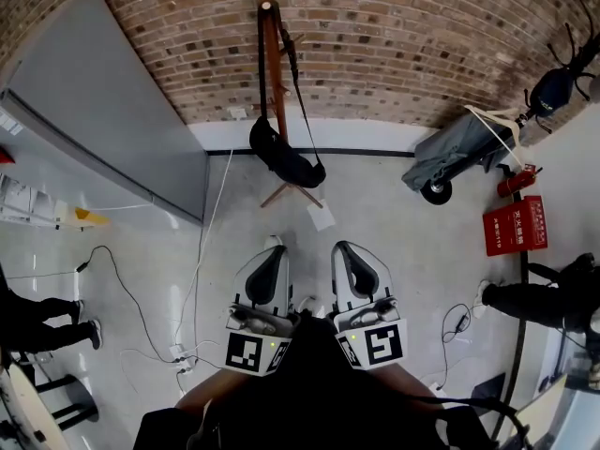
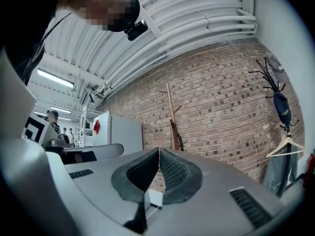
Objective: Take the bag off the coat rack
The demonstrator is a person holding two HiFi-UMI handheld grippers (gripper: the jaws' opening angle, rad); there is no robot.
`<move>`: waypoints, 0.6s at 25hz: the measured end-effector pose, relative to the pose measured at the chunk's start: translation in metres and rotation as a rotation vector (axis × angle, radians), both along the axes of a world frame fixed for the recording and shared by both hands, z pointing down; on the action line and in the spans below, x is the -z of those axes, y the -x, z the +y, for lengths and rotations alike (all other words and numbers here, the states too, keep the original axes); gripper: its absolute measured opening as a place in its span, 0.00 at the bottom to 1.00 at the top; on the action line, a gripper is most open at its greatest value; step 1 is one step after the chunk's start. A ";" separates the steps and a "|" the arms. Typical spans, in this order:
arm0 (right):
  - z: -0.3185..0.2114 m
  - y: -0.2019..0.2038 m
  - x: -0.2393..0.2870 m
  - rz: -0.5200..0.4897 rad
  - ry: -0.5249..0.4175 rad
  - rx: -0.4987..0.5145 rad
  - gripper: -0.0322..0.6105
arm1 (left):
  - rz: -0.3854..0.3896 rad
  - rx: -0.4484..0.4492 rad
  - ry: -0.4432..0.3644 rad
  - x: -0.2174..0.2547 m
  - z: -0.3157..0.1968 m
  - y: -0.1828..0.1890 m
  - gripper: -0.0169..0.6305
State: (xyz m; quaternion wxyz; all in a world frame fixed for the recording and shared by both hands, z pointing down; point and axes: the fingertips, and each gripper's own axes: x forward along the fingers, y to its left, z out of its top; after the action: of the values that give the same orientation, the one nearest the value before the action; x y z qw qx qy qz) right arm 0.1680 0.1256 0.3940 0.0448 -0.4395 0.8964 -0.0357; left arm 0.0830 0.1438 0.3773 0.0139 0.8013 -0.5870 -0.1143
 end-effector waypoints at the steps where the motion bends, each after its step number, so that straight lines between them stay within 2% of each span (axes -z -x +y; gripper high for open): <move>1: -0.006 0.002 0.000 0.002 0.003 0.000 0.08 | 0.000 -0.002 0.001 0.000 -0.006 0.001 0.05; 6: -0.042 0.015 0.001 0.009 0.000 -0.003 0.08 | 0.005 -0.009 -0.001 0.002 -0.040 0.011 0.05; 15: -0.126 0.063 0.023 0.021 -0.028 -0.010 0.08 | 0.029 -0.023 -0.005 0.013 -0.121 0.043 0.05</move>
State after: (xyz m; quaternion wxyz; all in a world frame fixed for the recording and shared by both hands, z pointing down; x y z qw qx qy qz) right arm 0.1052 -0.0008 0.3710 0.0419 -0.4439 0.8949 -0.0184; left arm 0.0405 0.0226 0.3646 0.0215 0.8063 -0.5772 -0.1273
